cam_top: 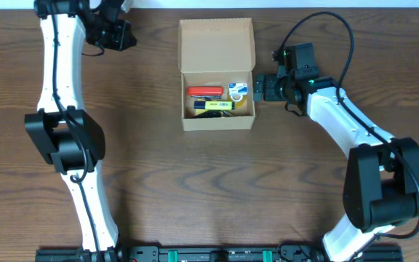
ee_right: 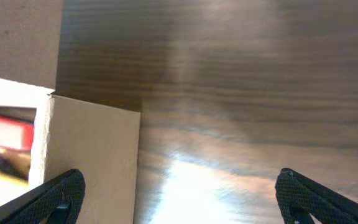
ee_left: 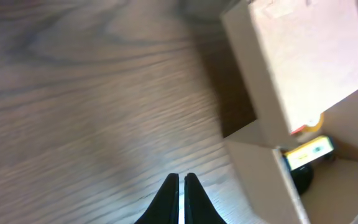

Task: Pack container
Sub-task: 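Withdraw the left gripper up and left away from the box, then move both grippers to the box lid's far edge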

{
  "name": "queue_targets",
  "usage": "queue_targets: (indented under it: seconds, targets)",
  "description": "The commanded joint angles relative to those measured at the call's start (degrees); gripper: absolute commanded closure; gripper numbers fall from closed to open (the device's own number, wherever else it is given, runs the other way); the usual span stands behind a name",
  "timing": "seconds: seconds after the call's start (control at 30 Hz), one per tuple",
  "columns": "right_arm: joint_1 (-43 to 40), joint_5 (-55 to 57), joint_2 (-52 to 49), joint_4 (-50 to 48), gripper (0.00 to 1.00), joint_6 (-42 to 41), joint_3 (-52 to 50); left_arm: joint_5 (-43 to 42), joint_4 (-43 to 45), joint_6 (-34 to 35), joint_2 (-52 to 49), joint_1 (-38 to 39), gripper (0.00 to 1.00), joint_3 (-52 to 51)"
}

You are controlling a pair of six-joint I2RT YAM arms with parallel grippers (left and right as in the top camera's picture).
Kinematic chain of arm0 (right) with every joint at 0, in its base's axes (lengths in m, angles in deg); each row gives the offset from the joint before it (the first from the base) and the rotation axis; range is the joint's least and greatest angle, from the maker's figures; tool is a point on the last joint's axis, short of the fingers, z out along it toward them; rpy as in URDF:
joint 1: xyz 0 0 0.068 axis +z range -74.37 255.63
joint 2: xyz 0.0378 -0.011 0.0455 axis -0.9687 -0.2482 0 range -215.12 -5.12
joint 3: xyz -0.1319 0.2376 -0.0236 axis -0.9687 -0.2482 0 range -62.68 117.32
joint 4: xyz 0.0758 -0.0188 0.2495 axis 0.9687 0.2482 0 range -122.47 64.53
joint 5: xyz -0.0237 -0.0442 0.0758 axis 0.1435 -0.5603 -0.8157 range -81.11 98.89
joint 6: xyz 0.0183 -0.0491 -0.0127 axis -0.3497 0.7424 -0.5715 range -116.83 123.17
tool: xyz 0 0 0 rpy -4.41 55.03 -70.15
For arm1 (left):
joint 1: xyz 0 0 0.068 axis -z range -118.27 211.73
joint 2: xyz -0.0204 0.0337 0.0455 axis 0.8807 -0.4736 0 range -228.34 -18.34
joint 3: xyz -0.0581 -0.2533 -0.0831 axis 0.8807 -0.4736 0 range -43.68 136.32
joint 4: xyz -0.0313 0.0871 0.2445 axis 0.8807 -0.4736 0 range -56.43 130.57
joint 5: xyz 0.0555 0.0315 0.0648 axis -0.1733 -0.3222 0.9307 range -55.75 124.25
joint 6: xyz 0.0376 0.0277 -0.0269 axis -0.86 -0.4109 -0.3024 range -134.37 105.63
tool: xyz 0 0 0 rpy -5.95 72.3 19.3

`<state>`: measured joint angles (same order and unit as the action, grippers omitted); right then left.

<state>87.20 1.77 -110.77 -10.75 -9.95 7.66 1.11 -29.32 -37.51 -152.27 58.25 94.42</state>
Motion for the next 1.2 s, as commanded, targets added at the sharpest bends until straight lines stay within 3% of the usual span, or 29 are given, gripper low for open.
queue_targets:
  seconds: [0.0, 0.07, 0.1, 0.3, 0.4, 0.57, 0.73, 0.87, 1.17]
  targets:
    - [0.52, -7.04, -0.02, -1.09, 0.01, -2.67, 0.09, -1.60, 0.76, 4.13, -2.82, 2.27, 0.94, -0.81]
    - [0.44, -6.32, -0.02, -2.21, 0.01, -2.69, 0.09, -1.55, 1.51, 5.92, -4.37, 3.39, 0.94, -0.81]
    - [0.26, -5.35, -0.02, -2.54, 0.06, -2.71, 0.09, -1.53, 1.92, 7.08, -5.18, 3.93, 0.94, -0.81]
    - [-2.82, -0.17, -0.02, -3.15, 0.74, -3.82, 0.09, -1.36, 3.30, 13.18, -9.29, 5.01, 0.94, -0.81]
    - [-5.01, 0.04, -0.02, -5.16, 0.99, -7.48, 0.09, -1.33, 3.74, 13.64, -9.92, 5.01, 0.94, -0.81]
    - [-8.13, -1.49, -0.46, -13.88, 0.99, -10.27, 0.09, -1.36, 8.35, 19.54, -10.10, 5.03, 0.94, -0.81]
    - [-10.32, -14.58, -5.88, -23.52, 0.99, -14.08, 0.11, -1.75, 10.25, 22.47, -11.10, 5.03, 0.94, -0.81]
    - [-10.91, -23.52, -12.46, -29.42, 0.99, -18.58, 1.70, -8.13, 12.26, 24.35, -14.05, 4.94, 0.94, -0.81]
    - [-9.57, -35.65, -26.75, -28.33, 0.99, -22.67, 19.39, -13.29, 16.65, 28.11, -17.14, 5.11, 0.94, -0.81]
